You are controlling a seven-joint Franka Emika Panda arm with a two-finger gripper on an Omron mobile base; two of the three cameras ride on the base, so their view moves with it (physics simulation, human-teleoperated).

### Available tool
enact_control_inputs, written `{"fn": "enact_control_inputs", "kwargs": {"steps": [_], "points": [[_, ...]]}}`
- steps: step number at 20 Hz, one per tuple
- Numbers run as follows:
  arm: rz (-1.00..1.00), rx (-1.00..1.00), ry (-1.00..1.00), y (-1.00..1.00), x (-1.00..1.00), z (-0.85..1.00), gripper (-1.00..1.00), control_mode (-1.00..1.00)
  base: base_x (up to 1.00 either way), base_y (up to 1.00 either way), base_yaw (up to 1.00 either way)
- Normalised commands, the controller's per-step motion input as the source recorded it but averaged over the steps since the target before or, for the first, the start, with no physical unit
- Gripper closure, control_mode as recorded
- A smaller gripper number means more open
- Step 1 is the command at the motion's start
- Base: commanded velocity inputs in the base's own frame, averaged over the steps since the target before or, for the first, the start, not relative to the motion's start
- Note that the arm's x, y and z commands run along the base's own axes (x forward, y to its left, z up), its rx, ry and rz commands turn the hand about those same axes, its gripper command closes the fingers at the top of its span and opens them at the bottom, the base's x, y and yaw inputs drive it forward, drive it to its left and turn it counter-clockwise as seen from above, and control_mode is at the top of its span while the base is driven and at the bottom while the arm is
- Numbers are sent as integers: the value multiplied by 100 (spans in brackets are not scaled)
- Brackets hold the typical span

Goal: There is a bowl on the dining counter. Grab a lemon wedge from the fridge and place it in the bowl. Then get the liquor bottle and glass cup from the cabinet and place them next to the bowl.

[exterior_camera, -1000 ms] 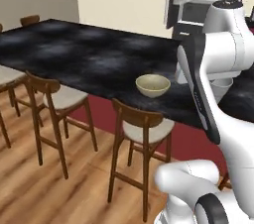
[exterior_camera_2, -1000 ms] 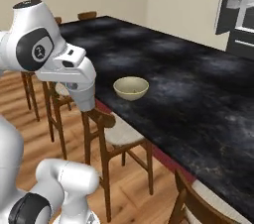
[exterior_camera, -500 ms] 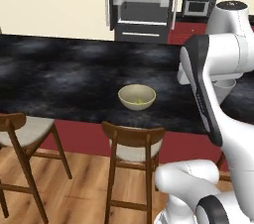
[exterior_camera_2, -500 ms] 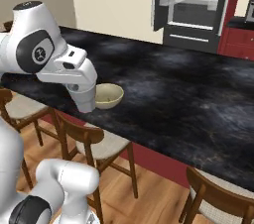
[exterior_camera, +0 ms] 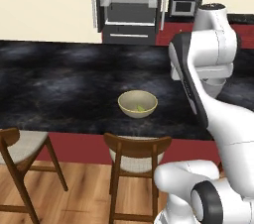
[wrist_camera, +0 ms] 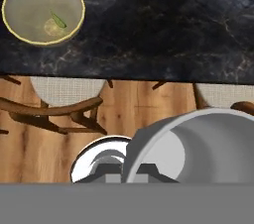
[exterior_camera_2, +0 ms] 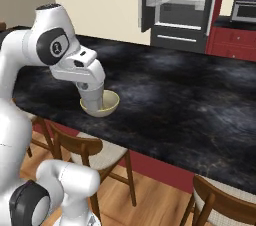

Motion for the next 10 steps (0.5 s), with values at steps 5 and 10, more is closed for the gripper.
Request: {"fn": "enact_control_inputs", "kwargs": {"steps": [5,10], "points": [[-11,11,7,-8,100,-76,100,-100,0,0,0],[-3,10,2,-5,98,-80,100,-100,0,0,0]]}}
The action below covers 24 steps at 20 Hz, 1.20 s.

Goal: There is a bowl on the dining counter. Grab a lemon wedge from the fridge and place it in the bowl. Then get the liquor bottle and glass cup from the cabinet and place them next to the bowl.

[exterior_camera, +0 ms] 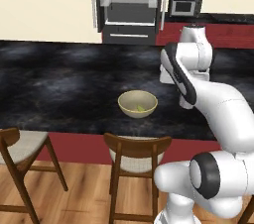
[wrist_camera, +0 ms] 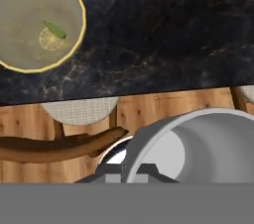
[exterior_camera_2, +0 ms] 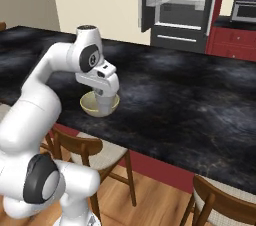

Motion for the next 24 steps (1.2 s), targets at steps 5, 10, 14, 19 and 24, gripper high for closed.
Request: {"fn": "enact_control_inputs", "kwargs": {"steps": [5,10,14,19,24], "points": [[-5,1,0,-8,81,-81,100,-100,0,0,0],[-5,0,0,-15,83,-70,100,-100,0,0,0],[-1,0,-1,-16,77,-51,100,-100,0,0,0],[0,0,-1,0,75,-33,100,-100,0,0,0],[0,0,0,-8,53,-41,100,-100,0,0,0]]}}
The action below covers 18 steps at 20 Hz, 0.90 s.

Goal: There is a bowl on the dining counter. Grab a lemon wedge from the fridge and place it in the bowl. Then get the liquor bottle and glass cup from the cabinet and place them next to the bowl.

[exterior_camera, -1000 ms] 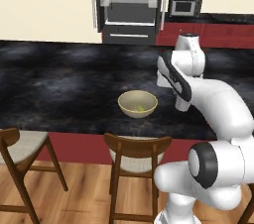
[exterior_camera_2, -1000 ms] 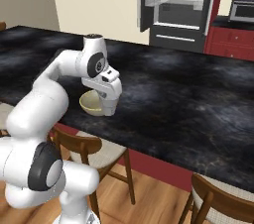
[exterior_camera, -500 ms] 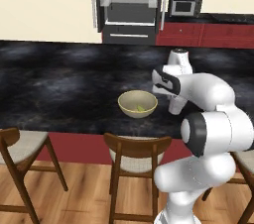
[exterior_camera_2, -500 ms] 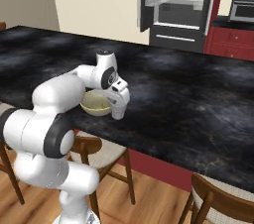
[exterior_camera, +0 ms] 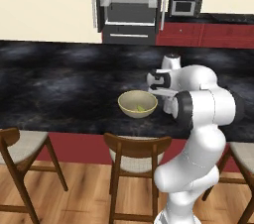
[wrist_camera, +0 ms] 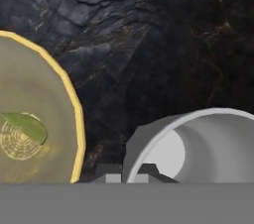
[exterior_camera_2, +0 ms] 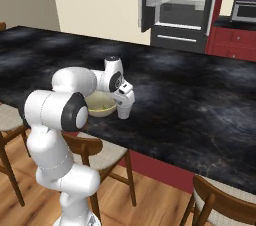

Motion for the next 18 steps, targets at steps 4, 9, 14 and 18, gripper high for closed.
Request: {"fn": "enact_control_inputs", "kwargs": {"steps": [4,9,14,18], "points": [[0,0,0,-8,38,-47,100,-100,0,0,0],[0,0,0,-7,29,-39,100,-100,0,0,0],[0,0,-1,-7,21,-33,100,-100,0,0,0],[0,0,-3,0,13,-24,100,-100,0,0,0]]}}
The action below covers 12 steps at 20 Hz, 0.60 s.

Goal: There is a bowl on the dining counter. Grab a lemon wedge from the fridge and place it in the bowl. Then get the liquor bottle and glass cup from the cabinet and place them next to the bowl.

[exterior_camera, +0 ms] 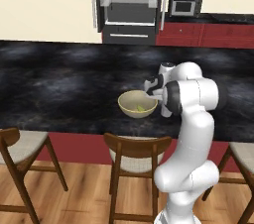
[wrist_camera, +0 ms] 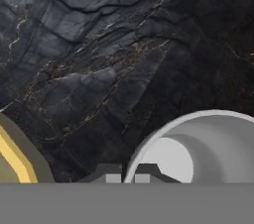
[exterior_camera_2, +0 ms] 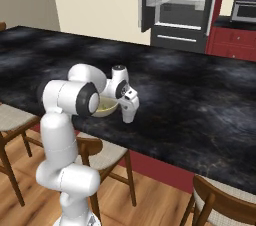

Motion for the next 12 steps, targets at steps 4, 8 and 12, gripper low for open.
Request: {"fn": "enact_control_inputs", "kwargs": {"steps": [4,8,12], "points": [[0,0,-4,0,14,-22,100,-100,0,0,0],[0,0,-9,0,0,-3,-100,-100,0,0,0],[0,0,-19,0,-16,29,-100,-100,0,0,0]]}}
